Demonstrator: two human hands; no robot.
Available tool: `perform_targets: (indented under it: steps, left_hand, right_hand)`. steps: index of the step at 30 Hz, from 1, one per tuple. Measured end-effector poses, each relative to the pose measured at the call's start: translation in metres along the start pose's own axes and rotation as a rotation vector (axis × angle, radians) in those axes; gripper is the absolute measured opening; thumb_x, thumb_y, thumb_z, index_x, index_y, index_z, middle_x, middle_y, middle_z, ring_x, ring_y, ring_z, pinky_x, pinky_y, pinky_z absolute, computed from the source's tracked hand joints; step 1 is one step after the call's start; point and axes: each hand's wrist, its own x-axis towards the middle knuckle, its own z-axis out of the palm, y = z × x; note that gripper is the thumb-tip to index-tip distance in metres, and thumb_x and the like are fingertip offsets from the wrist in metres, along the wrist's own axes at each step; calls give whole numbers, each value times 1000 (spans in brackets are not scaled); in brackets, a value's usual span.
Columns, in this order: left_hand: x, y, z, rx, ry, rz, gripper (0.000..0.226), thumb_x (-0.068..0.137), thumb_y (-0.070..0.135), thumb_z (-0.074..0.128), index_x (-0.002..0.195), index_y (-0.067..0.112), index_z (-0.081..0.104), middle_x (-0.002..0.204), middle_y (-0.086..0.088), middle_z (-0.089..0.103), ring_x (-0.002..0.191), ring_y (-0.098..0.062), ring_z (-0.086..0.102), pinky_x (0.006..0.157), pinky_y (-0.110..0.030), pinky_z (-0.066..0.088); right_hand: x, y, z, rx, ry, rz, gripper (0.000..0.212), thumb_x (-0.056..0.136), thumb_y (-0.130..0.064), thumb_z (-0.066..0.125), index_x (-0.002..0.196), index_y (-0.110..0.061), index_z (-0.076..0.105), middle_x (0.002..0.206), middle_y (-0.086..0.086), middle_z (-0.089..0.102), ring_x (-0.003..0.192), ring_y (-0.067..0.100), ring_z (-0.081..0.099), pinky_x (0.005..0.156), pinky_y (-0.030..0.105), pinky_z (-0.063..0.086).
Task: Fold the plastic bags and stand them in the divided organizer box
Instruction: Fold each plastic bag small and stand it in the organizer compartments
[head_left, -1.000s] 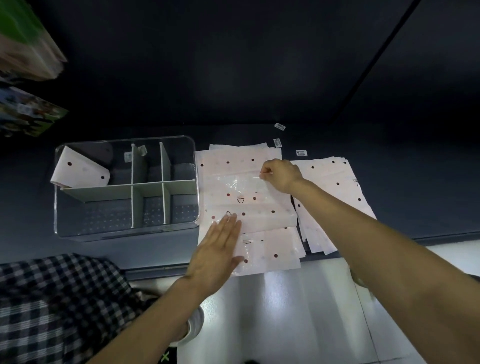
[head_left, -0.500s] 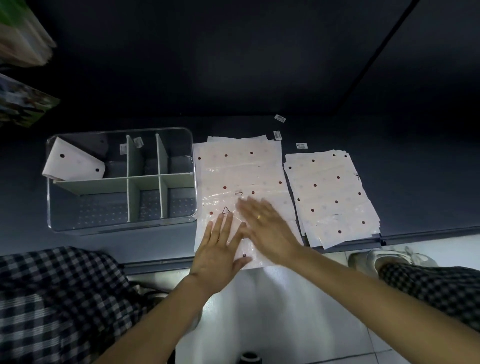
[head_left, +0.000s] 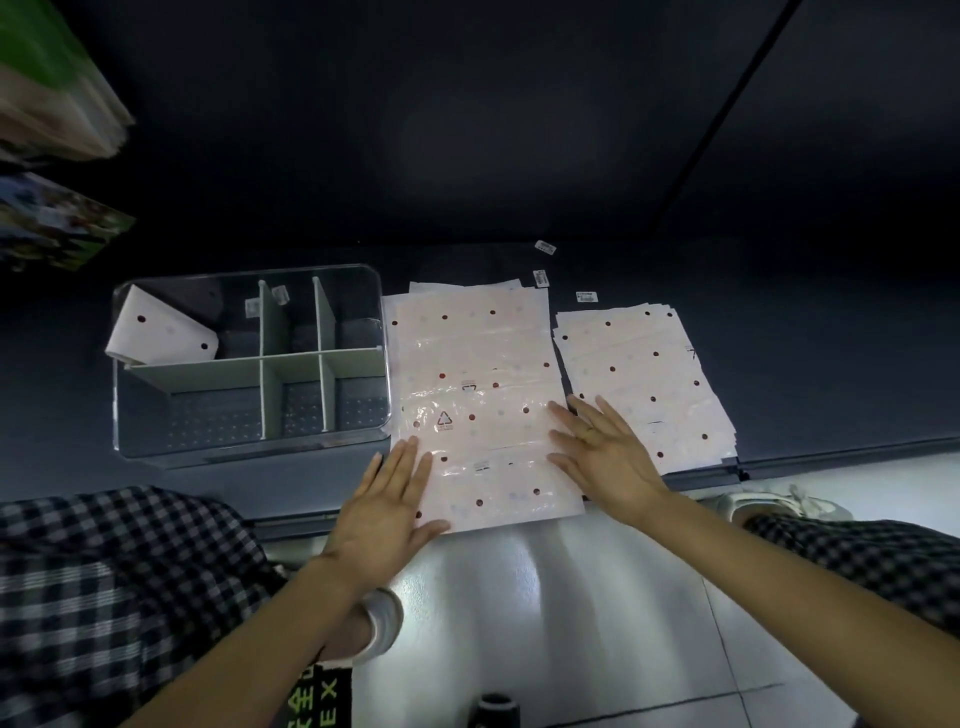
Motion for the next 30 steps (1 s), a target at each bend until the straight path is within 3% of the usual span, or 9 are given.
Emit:
perform_targets:
  steps: [4,9,15,17,19,21,24,26,30]
  left_hand:
    - [2,3,-2,-56,9,-20,98,73,75,-11,150,14,-7,153,-6,-22,136,-18,-29,113,-32,-19]
    - [3,-1,-4,-115,2,-27,88,81,70,5,150,16,-2,156,-3,-18,139,-13,-23,112,-28,-19]
    - [3,1,-7,-227,46,-37,77,92,61,28,151,13,11,159,-4,-7,145,-17,-12,114,-27,-15]
    - [3,1,-13,-259,97,-35,75,92,58,36,150,13,19,159,-4,-1,146,-18,-8,115,-27,-12]
    - [6,-2,-20,-304,140,-5,74,91,56,44,149,15,24,159,-1,5,146,-16,-4,116,-26,-9]
    - [9,-8,-26,-358,142,58,74,87,53,54,148,22,26,158,5,11,146,-12,-1,116,-23,-4]
    - [14,-13,-34,-449,67,150,67,83,44,66,142,30,38,151,14,27,144,-6,9,114,-19,10]
    - [15,-15,-35,-489,26,139,55,81,40,70,133,31,52,142,16,43,137,-6,27,110,-19,23]
    - [14,-14,-34,-651,-37,-24,29,82,32,71,110,26,67,106,3,68,101,-14,60,89,-30,47]
  right_hand:
    - [26,-35,4,197,81,-35,23,61,-17,88,81,-17,77,98,3,73,90,22,70,77,34,57]
    - [36,-41,8,208,81,-30,22,52,-6,90,63,-15,74,76,-2,72,65,17,67,55,20,54]
    - [48,-44,7,-87,62,-121,16,52,-13,82,60,-10,68,61,1,62,55,14,59,53,20,50]
    - [50,-42,1,-4,2,-126,15,61,-11,78,72,-4,69,70,5,64,64,17,61,58,22,51]
    - [47,-38,-3,146,-177,-132,17,84,-10,59,97,1,63,99,9,63,91,20,59,81,24,47]
    - [35,-33,-11,396,-304,-59,18,92,-10,48,105,-1,57,113,8,57,105,21,52,91,25,41]
    - [14,-29,-27,678,-446,18,8,91,-9,51,94,-16,55,108,0,56,98,15,52,89,22,42]
    - [3,-26,-34,784,-537,41,14,89,-9,53,85,-23,52,101,-6,60,92,9,54,85,19,42]
    - [2,-19,-41,861,-552,137,13,89,-10,51,81,-21,51,78,-17,59,72,0,51,72,10,40]
